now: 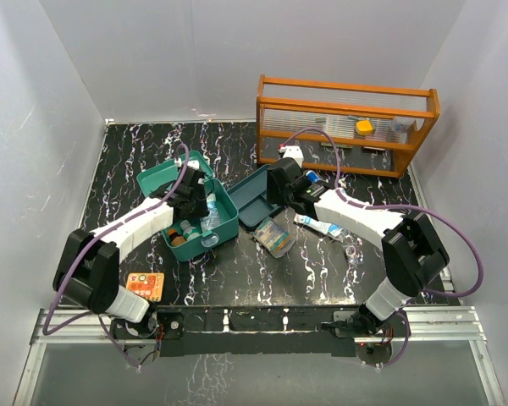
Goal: Organize the medicine kit
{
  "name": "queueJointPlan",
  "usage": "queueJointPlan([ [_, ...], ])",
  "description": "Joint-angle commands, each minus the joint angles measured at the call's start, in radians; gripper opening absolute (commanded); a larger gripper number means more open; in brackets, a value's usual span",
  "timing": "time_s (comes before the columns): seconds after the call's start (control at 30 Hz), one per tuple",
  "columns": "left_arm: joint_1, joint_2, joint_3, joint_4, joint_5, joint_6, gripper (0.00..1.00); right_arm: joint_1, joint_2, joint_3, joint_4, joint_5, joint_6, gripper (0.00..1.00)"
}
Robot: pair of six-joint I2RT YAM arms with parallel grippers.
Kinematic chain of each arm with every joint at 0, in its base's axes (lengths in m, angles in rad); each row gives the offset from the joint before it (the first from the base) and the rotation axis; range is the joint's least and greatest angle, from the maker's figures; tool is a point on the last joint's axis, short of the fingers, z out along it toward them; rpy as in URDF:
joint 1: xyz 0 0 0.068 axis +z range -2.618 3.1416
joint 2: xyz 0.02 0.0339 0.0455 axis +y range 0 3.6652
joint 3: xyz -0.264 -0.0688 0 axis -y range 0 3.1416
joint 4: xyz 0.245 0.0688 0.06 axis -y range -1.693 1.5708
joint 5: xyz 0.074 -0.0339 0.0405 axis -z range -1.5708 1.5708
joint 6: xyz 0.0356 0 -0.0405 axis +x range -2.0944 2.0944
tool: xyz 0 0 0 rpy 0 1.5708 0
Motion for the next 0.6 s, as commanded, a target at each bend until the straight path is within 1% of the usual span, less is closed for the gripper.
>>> queueJointPlan([
  [0.0,-0.005,0.03,-0.027,0.044,0.076,-0.006,0.25,-0.008,-0.037,-0.008,0.018,0.009,-0.022,0.49],
  [0.07,-0.005,0.052,-0.016,0.065,0.104,-0.013,0.26,-0.009,-0.03,-0.006,0.017,0.005,-0.025,0.49],
  [0.23,-0.005,0.118,0.02,0.056,0.115,-0.023,0.28,-0.01,-0.01,0.012,0.016,-0.006,-0.028,0.49],
  [0.33,-0.005,0.136,0.052,0.011,0.092,-0.014,0.28,-0.012,0.0,0.023,0.013,-0.006,-0.028,0.49],
  [0.4,-0.005,0.115,0.067,-0.017,0.079,-0.005,0.3,-0.012,0.001,0.028,0.011,-0.006,-0.027,0.49],
  [0.43,-0.005,0.094,0.072,-0.027,0.079,0.005,0.34,-0.013,0.003,0.03,0.01,-0.007,-0.026,0.49],
  [0.5,-0.005,0.062,0.086,-0.068,0.073,0.019,0.46,-0.013,0.006,0.035,0.01,-0.008,-0.026,0.49],
  [0.57,-0.005,0.031,0.093,-0.091,0.077,0.033,0.55,-0.013,0.01,0.04,0.007,-0.01,-0.026,0.49],
])
